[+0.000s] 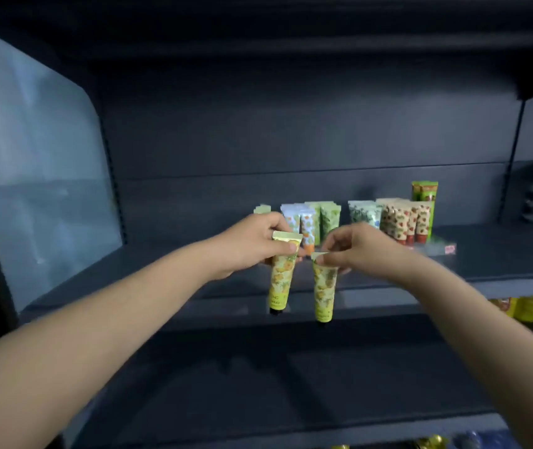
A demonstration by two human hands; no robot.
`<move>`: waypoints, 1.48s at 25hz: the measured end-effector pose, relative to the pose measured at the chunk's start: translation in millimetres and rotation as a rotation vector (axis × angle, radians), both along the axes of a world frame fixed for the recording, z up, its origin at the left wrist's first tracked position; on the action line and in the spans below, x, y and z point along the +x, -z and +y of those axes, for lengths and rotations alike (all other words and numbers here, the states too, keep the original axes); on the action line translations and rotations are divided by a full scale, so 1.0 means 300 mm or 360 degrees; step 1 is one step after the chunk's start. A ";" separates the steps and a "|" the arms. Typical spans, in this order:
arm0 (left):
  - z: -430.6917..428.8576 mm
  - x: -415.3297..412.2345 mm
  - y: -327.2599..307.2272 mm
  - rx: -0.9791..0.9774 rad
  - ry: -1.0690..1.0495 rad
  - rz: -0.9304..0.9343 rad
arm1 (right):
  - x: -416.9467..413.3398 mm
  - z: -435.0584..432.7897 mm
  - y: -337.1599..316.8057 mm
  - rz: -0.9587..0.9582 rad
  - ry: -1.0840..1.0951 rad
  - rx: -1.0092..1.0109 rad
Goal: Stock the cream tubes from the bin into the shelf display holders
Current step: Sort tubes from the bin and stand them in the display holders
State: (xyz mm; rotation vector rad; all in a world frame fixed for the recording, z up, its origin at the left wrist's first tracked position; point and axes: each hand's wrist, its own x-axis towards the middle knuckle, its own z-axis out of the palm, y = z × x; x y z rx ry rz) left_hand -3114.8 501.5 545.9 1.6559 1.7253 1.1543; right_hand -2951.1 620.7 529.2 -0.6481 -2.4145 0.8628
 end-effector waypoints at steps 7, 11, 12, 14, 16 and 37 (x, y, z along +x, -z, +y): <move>0.169 -0.256 -0.211 0.0050 0.0047 0.0436 | -0.225 0.074 -0.292 -0.0275 0.0115 0.0316; 0.234 -0.332 -0.237 0.0209 -0.0047 0.0476 | -0.289 0.134 -0.383 -0.0335 0.0187 0.0463; 0.251 -0.352 -0.235 0.0247 -0.0065 0.0445 | -0.301 0.154 -0.399 -0.0311 0.0189 0.0469; 0.283 -0.390 -0.219 0.0293 -0.0114 0.0425 | -0.324 0.211 -0.429 -0.0252 0.0196 0.0472; 0.316 -0.429 -0.194 0.0314 -0.0183 0.0437 | -0.349 0.270 -0.452 -0.0222 0.0172 0.0480; 0.575 -0.560 -0.023 0.0234 -0.0170 0.0359 | -0.744 0.731 -0.456 -0.0243 0.0107 0.0519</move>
